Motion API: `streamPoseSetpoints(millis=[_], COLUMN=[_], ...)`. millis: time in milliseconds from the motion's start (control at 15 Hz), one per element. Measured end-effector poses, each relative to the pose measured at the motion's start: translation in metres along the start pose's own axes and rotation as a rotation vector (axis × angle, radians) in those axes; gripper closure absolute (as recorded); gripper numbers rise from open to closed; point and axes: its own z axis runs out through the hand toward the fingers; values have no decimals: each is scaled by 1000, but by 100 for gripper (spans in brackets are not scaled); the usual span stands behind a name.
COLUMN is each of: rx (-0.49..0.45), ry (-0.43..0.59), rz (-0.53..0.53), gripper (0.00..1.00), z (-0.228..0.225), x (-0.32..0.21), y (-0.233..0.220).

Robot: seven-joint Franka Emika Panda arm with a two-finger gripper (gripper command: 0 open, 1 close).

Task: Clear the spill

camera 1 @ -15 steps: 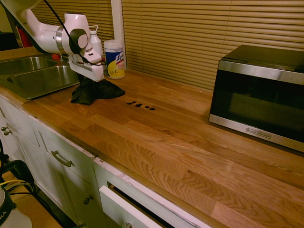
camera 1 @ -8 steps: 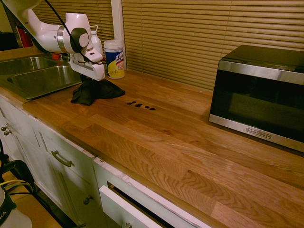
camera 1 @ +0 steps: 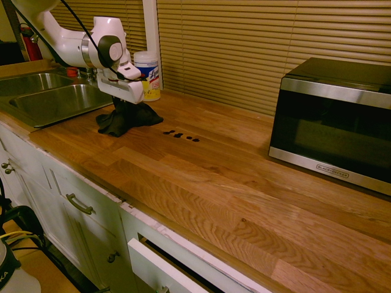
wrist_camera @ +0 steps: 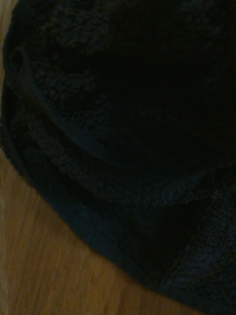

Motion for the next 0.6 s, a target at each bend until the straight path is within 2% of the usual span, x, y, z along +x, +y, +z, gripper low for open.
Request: streamPoseSetpoints(millis=[600], rx=[-7], ry=[0], rz=[121], gripper=[100], z=[-11], x=[120], y=[71])
